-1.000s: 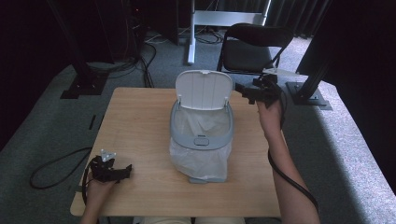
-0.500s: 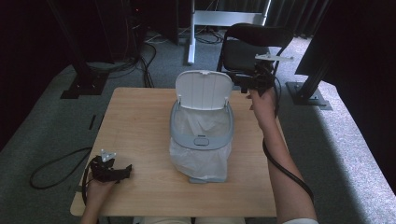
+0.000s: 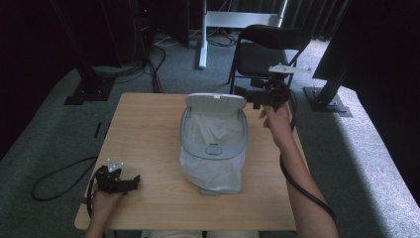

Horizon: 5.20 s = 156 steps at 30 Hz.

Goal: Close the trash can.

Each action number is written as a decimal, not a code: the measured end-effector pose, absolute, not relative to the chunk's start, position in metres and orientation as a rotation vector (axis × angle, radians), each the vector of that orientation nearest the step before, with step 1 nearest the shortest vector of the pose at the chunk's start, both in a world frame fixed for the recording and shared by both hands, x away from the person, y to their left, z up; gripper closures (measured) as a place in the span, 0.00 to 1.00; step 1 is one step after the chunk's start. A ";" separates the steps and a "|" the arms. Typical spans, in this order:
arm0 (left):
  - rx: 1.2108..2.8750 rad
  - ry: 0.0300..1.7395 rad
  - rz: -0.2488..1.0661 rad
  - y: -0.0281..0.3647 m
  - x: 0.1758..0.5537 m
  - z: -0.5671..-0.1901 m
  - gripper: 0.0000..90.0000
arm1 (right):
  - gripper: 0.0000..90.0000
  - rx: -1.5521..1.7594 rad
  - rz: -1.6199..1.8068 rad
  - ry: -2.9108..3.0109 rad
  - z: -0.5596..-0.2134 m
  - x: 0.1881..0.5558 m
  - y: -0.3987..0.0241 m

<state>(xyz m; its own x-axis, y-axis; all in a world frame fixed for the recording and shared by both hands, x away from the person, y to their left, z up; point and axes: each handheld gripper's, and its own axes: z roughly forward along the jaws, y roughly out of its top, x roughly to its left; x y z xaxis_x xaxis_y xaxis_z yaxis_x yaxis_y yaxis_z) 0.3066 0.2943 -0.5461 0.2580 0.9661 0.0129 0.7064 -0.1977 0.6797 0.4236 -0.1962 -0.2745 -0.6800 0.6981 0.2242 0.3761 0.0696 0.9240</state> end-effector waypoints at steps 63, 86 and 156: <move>1.974 1.510 0.607 0.294 0.305 -0.546 0.00 | 0.12 0.852 1.487 2.016 -0.335 0.322 -0.172; 1.974 1.510 0.606 0.295 0.305 -0.546 0.00 | 0.12 0.990 1.426 1.922 -0.356 0.306 -0.230; 1.978 1.508 0.604 0.295 0.305 -0.546 0.00 | 0.12 1.603 1.014 1.901 -0.536 0.279 -0.338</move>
